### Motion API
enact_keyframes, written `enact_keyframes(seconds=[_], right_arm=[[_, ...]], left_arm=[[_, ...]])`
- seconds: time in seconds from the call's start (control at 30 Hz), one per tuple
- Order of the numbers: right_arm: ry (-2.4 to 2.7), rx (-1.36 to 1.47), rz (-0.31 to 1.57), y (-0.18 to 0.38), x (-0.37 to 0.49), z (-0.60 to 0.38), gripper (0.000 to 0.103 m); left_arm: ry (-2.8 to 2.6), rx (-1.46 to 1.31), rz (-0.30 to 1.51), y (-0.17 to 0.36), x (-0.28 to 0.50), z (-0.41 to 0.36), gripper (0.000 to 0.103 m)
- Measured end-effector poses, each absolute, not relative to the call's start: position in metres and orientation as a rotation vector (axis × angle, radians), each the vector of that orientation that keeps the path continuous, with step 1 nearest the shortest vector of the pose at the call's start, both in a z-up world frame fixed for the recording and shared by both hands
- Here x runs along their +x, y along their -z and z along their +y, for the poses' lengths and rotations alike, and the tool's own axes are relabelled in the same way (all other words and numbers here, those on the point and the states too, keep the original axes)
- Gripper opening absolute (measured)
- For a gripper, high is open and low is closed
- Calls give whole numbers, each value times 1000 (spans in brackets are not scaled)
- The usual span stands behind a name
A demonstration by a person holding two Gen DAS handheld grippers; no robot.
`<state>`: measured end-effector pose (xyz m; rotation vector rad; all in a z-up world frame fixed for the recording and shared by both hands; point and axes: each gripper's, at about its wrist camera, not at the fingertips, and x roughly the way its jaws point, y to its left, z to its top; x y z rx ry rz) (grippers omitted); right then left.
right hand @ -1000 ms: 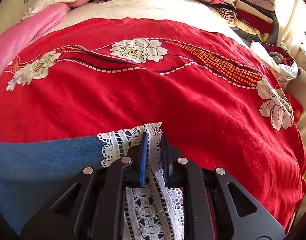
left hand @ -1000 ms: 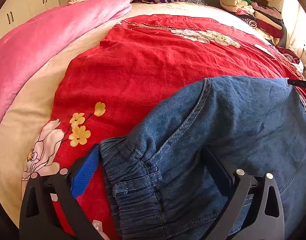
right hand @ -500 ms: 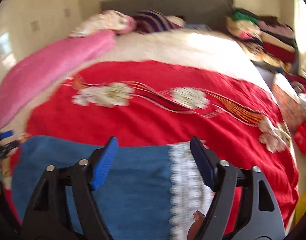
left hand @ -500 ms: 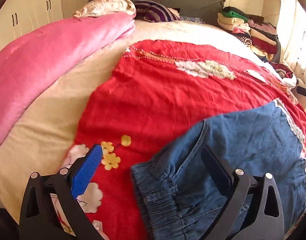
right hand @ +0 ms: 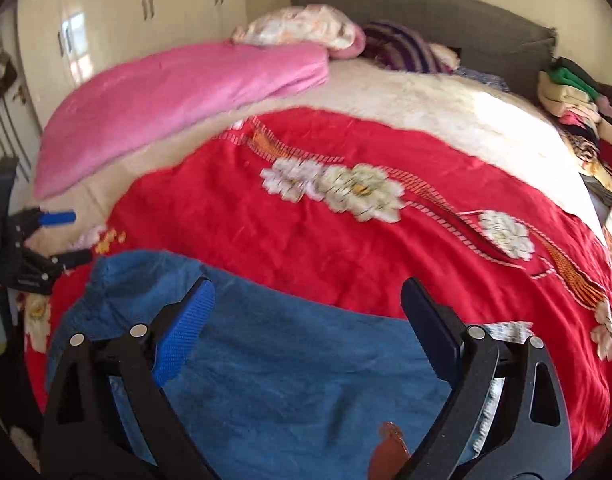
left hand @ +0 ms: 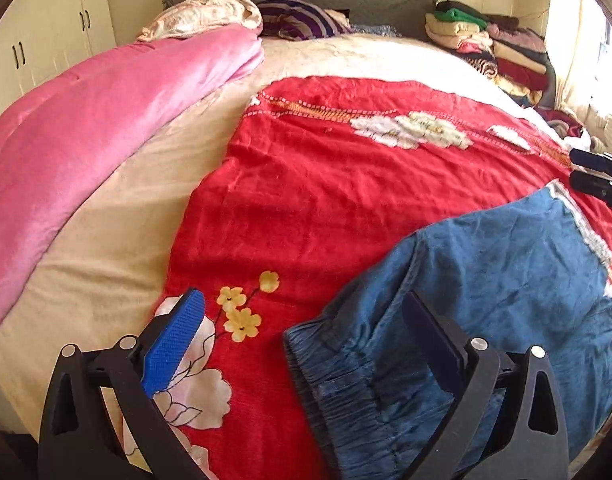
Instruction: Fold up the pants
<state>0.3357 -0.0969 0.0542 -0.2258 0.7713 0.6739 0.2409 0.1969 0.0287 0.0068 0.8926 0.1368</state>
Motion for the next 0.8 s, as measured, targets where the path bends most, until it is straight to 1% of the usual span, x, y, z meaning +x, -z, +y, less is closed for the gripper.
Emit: enact_keyframes(seconds=[0.33,0.43,0.5,0.53,0.57,0.6,0.63,0.67,0.7,0.8], right_arm=[[-698,-495,822,-7,353,-42,88],[-688,-537,839,6,357,-33,88],[-693,-556,854,13,359,-28,88],[-694,-576,860,18,361,-24,88],[-693,-592,859,21,361,-22,88],[-696,-607,856,24,361,-21,87],[-700,-616,858,26,361,-19,87],[-701,-627,861,29,360,-17,87],[-701,-635,861,31,360,-15,87],[-716,-624,849,34,357,-12,87]], left_arm=[[-128,17,965,12,259,201,99],[-115,14,973,21,265,201,99],[-84,-22,966,25,268,201,97],[-69,-35,966,26,269,200,92],[-37,-56,968,28,269,198,63],[-6,-73,969,29,269,195,49],[-1,-66,958,29,268,191,47],[-2,-46,950,28,267,188,38],[3,-39,943,27,266,186,33],[26,-28,899,14,256,180,23]])
